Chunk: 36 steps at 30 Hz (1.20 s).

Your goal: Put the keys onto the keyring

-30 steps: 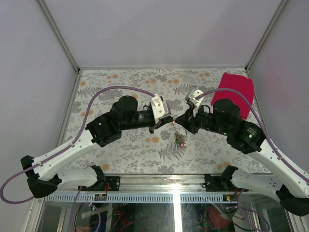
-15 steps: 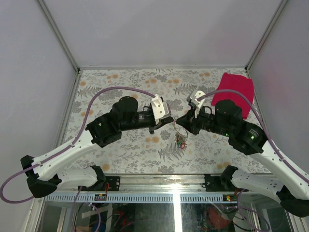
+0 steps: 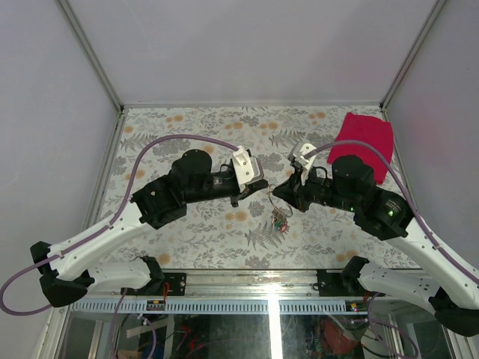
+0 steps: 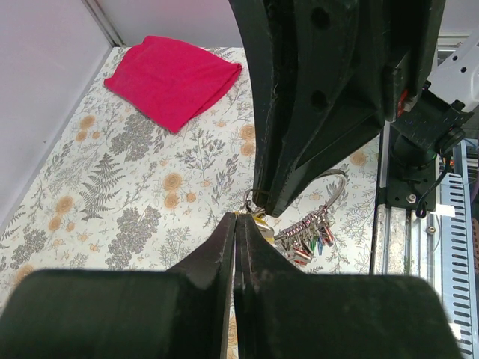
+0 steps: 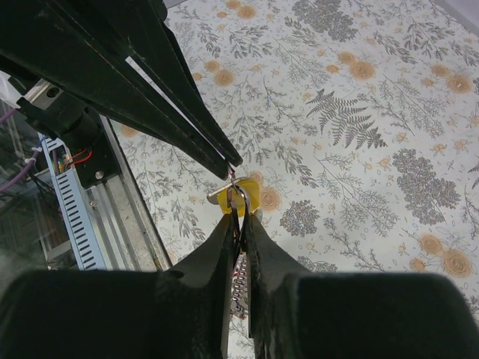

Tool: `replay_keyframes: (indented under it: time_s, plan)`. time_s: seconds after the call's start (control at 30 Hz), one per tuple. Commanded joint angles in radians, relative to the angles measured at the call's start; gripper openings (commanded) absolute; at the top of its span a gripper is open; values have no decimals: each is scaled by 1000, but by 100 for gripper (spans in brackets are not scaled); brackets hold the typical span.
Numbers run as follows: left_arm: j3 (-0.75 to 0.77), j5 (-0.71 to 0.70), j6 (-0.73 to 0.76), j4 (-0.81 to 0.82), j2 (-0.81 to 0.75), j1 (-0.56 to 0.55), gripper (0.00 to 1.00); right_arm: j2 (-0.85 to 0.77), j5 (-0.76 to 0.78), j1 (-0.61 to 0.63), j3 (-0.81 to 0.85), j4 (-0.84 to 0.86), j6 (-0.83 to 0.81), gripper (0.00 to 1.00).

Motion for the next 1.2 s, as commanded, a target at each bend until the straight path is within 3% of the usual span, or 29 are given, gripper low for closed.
replay_keyframes:
  time_s: [0.0,0.23,0.67,1.03,1.17]
  plan:
    - [7,-66,1,52,-12,5,0,-38,-75,3,10,16,-10,0]
    - [11,-49,0,50,4,5,0,-45,-120,2,-5,67,-2,0]
    - [15,-42,-8,58,15,6,14,-61,-196,2,-41,128,6,0]
    - [-3,-83,-59,95,-13,4,23,-81,-109,3,-59,153,8,0]
    - [-23,-164,-146,133,-47,4,37,-106,-59,4,-86,180,1,0]
